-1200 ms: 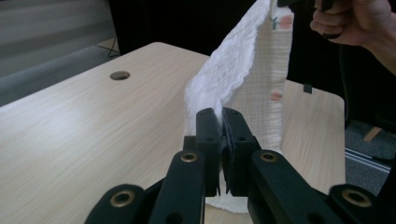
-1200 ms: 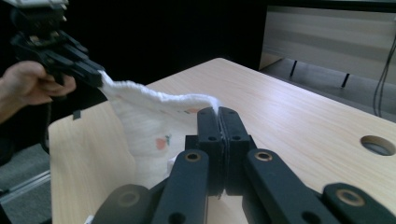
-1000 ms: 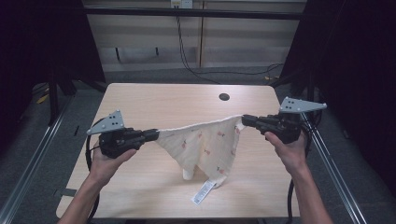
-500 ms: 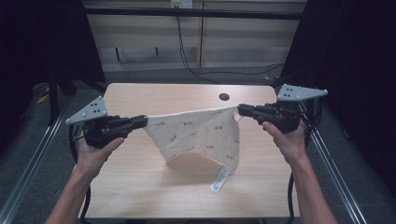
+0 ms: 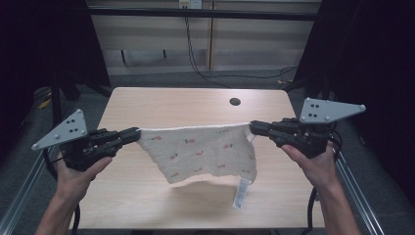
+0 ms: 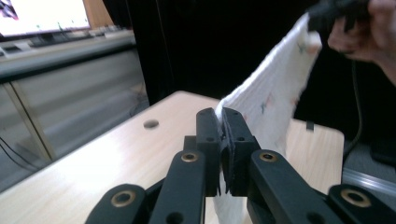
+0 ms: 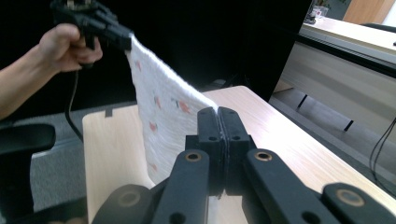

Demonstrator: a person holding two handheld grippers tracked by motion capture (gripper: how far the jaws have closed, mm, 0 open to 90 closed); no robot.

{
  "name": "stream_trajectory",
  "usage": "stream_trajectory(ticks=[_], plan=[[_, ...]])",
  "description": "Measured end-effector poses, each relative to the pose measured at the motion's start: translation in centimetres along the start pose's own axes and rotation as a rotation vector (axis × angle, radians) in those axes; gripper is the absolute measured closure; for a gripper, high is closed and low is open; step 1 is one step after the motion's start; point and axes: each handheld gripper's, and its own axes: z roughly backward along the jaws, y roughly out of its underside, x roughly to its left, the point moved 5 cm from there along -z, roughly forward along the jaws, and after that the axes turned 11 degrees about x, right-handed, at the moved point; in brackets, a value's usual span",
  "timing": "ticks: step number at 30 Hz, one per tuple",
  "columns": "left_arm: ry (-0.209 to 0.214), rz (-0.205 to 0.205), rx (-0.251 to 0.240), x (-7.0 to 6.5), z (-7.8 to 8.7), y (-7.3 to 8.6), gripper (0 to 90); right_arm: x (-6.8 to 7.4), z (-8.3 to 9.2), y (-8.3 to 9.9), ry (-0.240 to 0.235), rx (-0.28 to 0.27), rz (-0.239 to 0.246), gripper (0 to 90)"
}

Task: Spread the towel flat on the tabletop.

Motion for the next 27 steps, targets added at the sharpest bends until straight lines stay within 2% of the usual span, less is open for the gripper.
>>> stream_trajectory(ticks=[1,2,4,6,8,9,11,12,13,17,19,25,27], plan=[[0.002,0.004,-0.025,-0.1,0.4,-0.2,86.9,0.4,0.3,-0.1,-0.009,-0.005,0.01,89.4],[-0.001,-0.001,-0.022,-0.2,0.4,-0.2,87.0,0.9,0.6,-0.1,-0.024,-0.018,0.01,89.4],[-0.014,-0.013,-0.007,-0.5,0.2,-0.2,86.9,1.4,0.4,0.1,-0.024,-0.004,0.017,89.4],[-0.005,-0.007,0.006,-0.2,-0.4,0.3,86.9,1.7,0.0,0.6,-0.025,0.011,0.018,89.4],[0.01,0.031,0.016,0.6,-1.4,1.1,86.9,1.6,-0.5,1.6,-0.02,0.027,0.007,89.4],[-0.008,0.04,0.028,1.0,-1.9,1.6,86.9,1.4,-0.9,2.2,-0.022,0.039,-0.009,89.4],[0.002,0.062,0.048,1.7,-3.2,2.6,86.9,0.6,-1.7,3.5,-0.018,0.068,-0.035,89.4],[-0.02,0.051,0.067,2.0,-3.8,3.2,86.9,0.2,-2.0,4.3,-0.014,0.087,-0.049,89.4],[-0.011,0.068,0.091,2.2,-4.6,3.8,86.9,-0.2,-2.4,5.0,-0.017,0.094,-0.064,89.4],[-0.005,0.09,0.163,2.6,-6.8,5.5,86.8,-1.7,-4.1,7.6,-0.021,0.135,-0.118,89.4],[0.005,0.098,0.193,2.9,-7.5,6.2,86.8,-2.3,-4.6,8.5,-0.017,0.151,-0.138,89.4],[0.017,0.158,0.283,4.2,-10.0,8.6,86.7,-4.4,-7.2,10.9,-0.019,0.221,-0.192,89.3],[0.015,0.164,0.306,4.6,-10.6,9.4,86.6,-5.0,-8.0,11.4,-0.011,0.232,-0.203,89.2]])
